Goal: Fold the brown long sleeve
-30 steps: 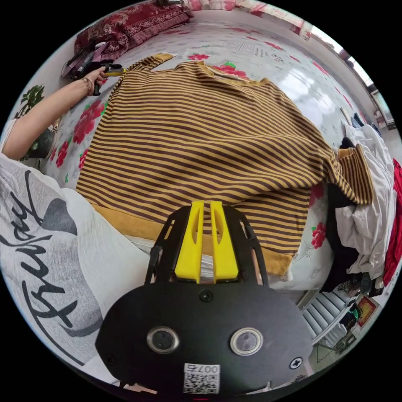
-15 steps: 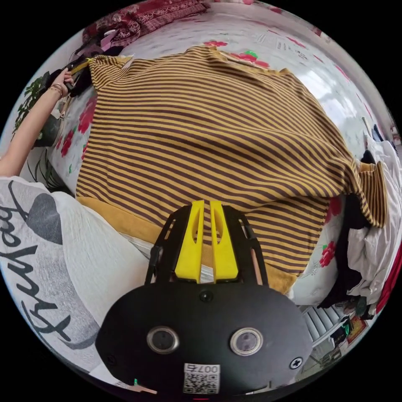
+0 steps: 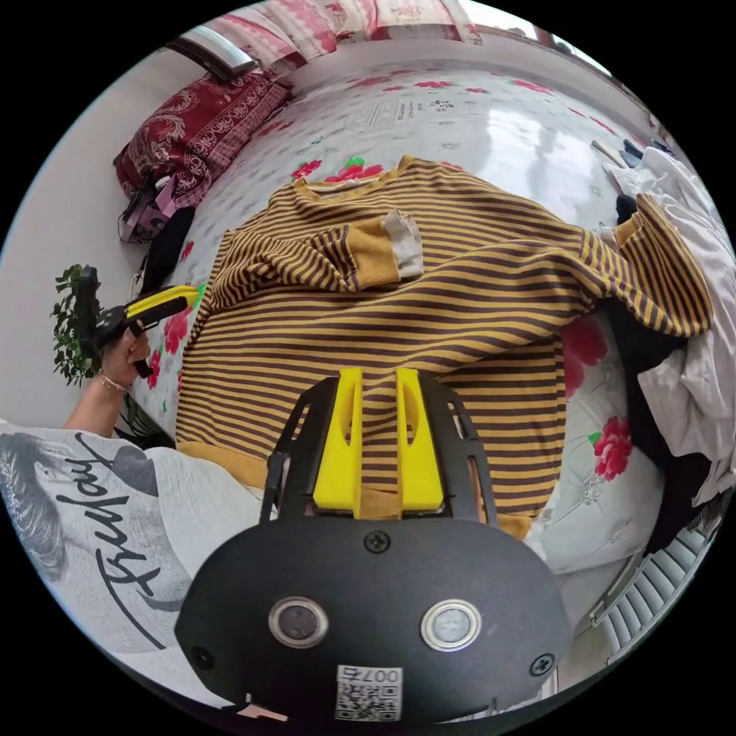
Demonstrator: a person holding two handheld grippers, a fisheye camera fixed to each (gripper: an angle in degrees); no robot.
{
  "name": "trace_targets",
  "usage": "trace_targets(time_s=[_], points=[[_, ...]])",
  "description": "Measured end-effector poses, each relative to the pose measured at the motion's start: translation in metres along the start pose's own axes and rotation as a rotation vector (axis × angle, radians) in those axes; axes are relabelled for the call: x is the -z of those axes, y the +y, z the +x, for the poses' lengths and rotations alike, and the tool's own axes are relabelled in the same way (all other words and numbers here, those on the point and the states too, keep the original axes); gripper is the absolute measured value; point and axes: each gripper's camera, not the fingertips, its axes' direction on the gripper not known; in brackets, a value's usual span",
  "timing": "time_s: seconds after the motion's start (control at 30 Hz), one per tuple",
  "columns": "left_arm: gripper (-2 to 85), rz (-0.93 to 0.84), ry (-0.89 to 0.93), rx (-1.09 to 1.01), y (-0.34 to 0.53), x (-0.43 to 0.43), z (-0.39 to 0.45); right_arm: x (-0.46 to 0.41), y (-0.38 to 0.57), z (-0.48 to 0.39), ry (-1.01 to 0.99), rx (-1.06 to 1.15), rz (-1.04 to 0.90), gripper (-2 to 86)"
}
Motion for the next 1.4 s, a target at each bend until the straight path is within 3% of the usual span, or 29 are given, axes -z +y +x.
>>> trace_targets(time_s=[0.23,0.33,0.4,0.53,0.63,0.8,0.87,0.97,1.17,1.33,1.4], points=[[5.5,-0.073,-0.057,0.130,-0.003,-0.015,-0.030,-0.009,-0.068,-0.018,0.072,0.249,0.009,7.7],[5.2,-0.128,-0.105,0.166,-0.012,-0.035,-0.035,-0.054,-0.085,-0.031,0.117,0.346,-0.162,7.1],[4.9,-0.172,-0.131,0.193,-0.015,-0.049,-0.037,-0.056,-0.078,-0.038,0.177,0.390,-0.071,5.3],[4.4,-0.141,-0.129,0.206,-0.015,-0.049,-0.037,-0.043,-0.088,-0.040,0.151,0.368,-0.150,2.8],[4.3,-0.126,-0.110,0.211,-0.013,-0.048,-0.040,0.009,-0.092,-0.046,0.099,0.392,-0.076,1.8],[4.3,-0.145,-0.099,0.218,-0.017,-0.047,-0.043,0.084,-0.122,-0.052,-0.045,0.373,-0.111,2.4],[4.2,-0.149,-0.110,0.219,-0.019,-0.047,-0.043,0.076,-0.137,-0.044,-0.007,0.311,-0.126,3.4],[4.2,-0.140,-0.108,0.238,-0.017,-0.046,-0.045,0.043,-0.148,-0.028,0.214,0.196,-0.107,5.7],[1.1,-0.147,-0.079,0.296,-0.015,-0.040,-0.057,-0.001,-0.115,-0.013,0.212,0.184,-0.116,8.6],[-0.8,-0.011,-0.103,0.292,-0.014,-0.001,-0.065,-0.009,-0.092,-0.006,0.196,0.285,-0.104,9.1],[-0.9,0.040,-0.062,0.255,-0.023,0.007,-0.068,-0.015,-0.087,-0.022,0.216,0.435,-0.089,8.8]])
